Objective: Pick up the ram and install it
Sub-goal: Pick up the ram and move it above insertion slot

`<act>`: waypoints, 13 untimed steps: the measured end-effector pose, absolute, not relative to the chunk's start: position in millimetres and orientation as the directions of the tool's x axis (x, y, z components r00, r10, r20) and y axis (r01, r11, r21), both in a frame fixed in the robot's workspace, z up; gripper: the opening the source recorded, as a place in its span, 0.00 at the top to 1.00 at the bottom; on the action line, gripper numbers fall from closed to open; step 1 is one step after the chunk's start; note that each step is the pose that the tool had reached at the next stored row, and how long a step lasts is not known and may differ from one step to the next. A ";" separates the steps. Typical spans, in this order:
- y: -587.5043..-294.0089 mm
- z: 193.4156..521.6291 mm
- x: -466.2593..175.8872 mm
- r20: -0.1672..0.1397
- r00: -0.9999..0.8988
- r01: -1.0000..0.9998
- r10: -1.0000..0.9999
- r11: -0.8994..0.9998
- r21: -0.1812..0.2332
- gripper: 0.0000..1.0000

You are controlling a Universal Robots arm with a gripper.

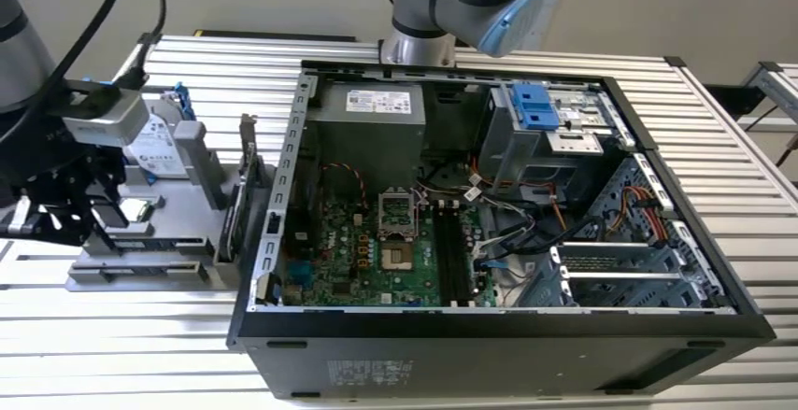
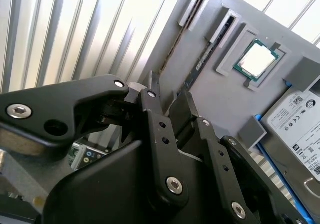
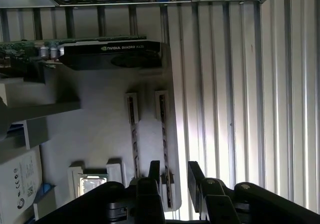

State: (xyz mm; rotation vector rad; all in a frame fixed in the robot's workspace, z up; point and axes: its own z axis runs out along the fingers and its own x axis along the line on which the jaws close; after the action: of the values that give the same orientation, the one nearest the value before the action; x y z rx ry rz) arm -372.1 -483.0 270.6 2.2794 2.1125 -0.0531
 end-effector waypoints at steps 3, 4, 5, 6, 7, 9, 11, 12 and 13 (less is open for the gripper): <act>-482.9 268.7 -372.0 -0.048 0.076 0.997 0.996 -0.076 0.001 0.00; -482.9 268.1 -372.1 -0.048 0.076 0.997 0.996 -0.076 0.001 0.00; -482.9 267.6 -372.1 -0.048 0.076 0.997 0.996 -0.076 0.001 0.00; -482.9 267.0 -372.1 -0.048 0.076 0.997 0.996 -0.076 0.001 0.00; -482.9 266.4 -372.1 -0.048 0.076 0.997 0.996 -0.076 0.001 0.00; -482.9 265.2 -372.1 -0.048 0.076 0.997 0.996 -0.076 0.001 0.00; -482.9 264.0 -372.1 -0.048 0.076 0.997 0.996 -0.076 0.001 0.00; -482.8 263.4 -372.1 -0.049 0.076 0.997 0.996 -0.076 0.001 0.00; -482.8 262.9 -372.1 -0.049 0.076 0.997 0.996 -0.076 0.001 0.00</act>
State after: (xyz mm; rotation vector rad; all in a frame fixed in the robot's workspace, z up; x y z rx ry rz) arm -372.1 -482.8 262.9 2.2788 2.1121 -0.0542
